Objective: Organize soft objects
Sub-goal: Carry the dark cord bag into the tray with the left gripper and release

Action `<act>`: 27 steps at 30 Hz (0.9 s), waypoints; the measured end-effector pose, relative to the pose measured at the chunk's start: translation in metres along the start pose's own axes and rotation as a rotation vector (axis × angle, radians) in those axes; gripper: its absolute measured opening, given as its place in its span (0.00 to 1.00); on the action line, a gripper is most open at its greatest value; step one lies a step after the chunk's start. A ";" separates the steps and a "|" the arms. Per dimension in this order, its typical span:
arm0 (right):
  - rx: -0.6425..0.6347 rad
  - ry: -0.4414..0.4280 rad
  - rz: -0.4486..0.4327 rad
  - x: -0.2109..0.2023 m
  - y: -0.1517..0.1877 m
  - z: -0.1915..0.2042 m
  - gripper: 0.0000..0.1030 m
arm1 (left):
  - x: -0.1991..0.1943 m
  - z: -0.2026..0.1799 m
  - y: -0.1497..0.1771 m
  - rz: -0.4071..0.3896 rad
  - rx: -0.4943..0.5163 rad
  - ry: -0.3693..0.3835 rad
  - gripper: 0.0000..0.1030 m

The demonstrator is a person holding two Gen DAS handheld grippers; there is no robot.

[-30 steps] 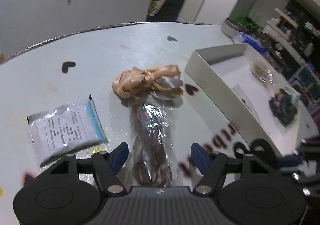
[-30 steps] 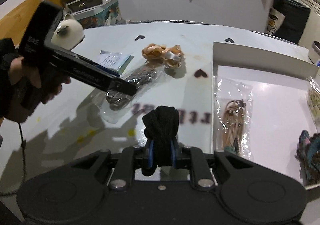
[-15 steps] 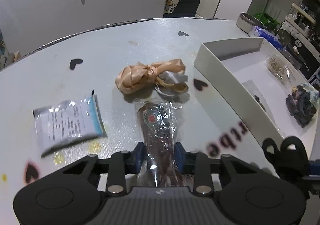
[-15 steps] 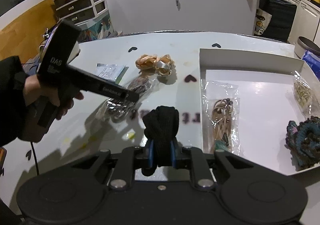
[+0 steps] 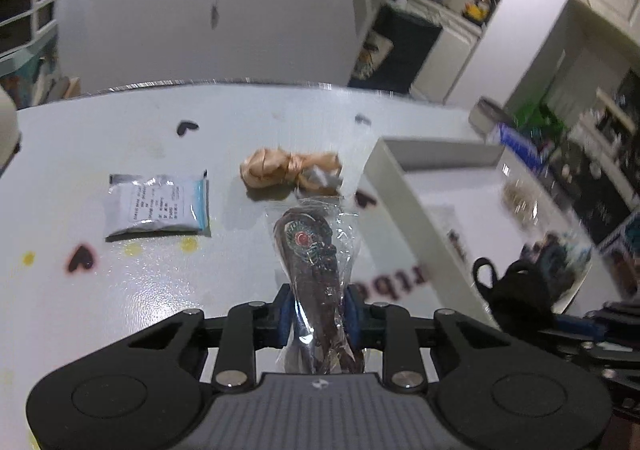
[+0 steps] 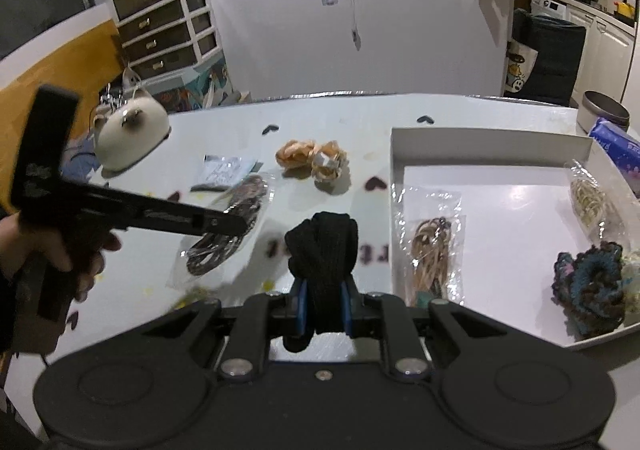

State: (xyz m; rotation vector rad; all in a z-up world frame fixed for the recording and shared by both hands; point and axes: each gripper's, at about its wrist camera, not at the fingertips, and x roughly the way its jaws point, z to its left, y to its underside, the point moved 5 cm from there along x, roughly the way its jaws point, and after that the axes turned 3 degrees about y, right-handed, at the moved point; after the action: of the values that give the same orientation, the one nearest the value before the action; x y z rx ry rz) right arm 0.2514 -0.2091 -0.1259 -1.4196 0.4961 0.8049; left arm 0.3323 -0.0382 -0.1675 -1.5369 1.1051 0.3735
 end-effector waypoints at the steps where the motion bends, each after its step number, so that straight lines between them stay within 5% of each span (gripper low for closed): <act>1: 0.010 -0.002 -0.005 -0.002 -0.002 -0.003 0.17 | -0.007 -0.004 -0.001 -0.018 -0.015 -0.002 0.27; 13: 0.027 -0.022 -0.082 -0.040 -0.019 -0.053 0.17 | -0.043 -0.074 -0.005 -0.158 -0.137 -0.007 0.27; 27: 0.061 0.004 -0.106 -0.057 -0.039 -0.181 0.17 | 0.011 -0.177 -0.013 -0.167 -0.198 0.006 0.27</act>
State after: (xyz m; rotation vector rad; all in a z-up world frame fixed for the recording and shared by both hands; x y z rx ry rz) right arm 0.2715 -0.3962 -0.0795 -1.3800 0.4407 0.6966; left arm 0.2900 -0.2028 -0.1153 -1.7929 0.9587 0.3726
